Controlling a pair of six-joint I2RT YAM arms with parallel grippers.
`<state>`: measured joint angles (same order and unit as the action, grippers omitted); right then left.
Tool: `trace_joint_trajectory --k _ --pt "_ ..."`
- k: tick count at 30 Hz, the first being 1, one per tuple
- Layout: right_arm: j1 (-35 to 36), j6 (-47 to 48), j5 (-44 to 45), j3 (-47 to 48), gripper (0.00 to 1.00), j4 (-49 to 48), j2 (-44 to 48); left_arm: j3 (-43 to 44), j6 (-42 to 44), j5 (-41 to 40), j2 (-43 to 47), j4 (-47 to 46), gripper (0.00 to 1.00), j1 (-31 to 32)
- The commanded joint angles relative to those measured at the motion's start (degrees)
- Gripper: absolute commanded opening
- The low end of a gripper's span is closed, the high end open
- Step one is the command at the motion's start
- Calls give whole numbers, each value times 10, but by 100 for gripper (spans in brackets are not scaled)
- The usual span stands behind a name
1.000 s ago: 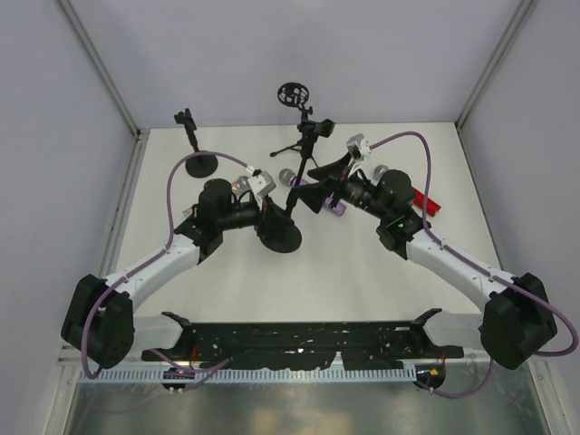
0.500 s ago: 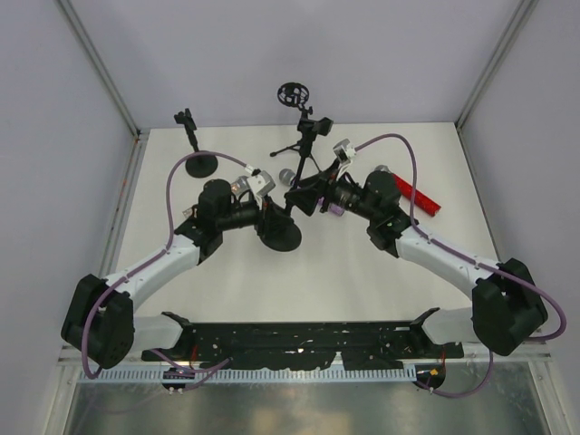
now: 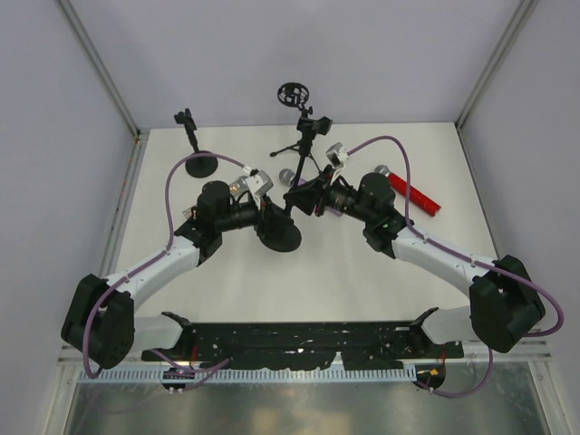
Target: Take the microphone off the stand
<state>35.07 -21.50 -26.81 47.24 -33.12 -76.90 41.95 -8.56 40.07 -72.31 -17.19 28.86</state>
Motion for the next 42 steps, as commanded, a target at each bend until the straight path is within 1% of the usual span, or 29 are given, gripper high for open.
trace_joint_trajectory --k 1,2,4,6,12,19,22,30,32,36,38,40,42 --pt "-1 14 14 4 24 -17 2 7 -17 -3 30 -83 0 -6" --pt "-1 15 13 4 23 -19 1 7 -17 -3 29 -83 0 -7" --pt "-1 17 7 6 19 -19 2 8 -19 5 28 -84 0 -8" --pt "-2 21 4 6 15 -19 2 7 -22 27 29 -88 0 -9" --pt "-1 29 -6 5 11 -22 11 8 -37 77 27 -108 0 -8" --pt "-1 27 -29 6 10 -30 7 6 -40 98 31 -108 0 -9" --pt "-1 35 -45 7 10 -35 8 8 -45 132 31 -113 0 -9" --pt "-3 83 -167 4 11 -53 38 3 -103 269 41 -194 0 -10" --pt "-4 92 -190 4 11 -55 44 3 -117 286 45 -208 0 -9" --pt "-9 95 -212 0 10 -58 50 0 -117 309 53 -218 0 -9" --pt "-13 98 -221 0 11 -61 50 0 -118 316 55 -224 0 -9" --pt "-21 102 -228 -1 18 -61 52 0 -123 316 56 -230 0 -9" --pt "-32 106 -231 -1 28 -61 52 -1 -126 318 60 -237 0 -9"
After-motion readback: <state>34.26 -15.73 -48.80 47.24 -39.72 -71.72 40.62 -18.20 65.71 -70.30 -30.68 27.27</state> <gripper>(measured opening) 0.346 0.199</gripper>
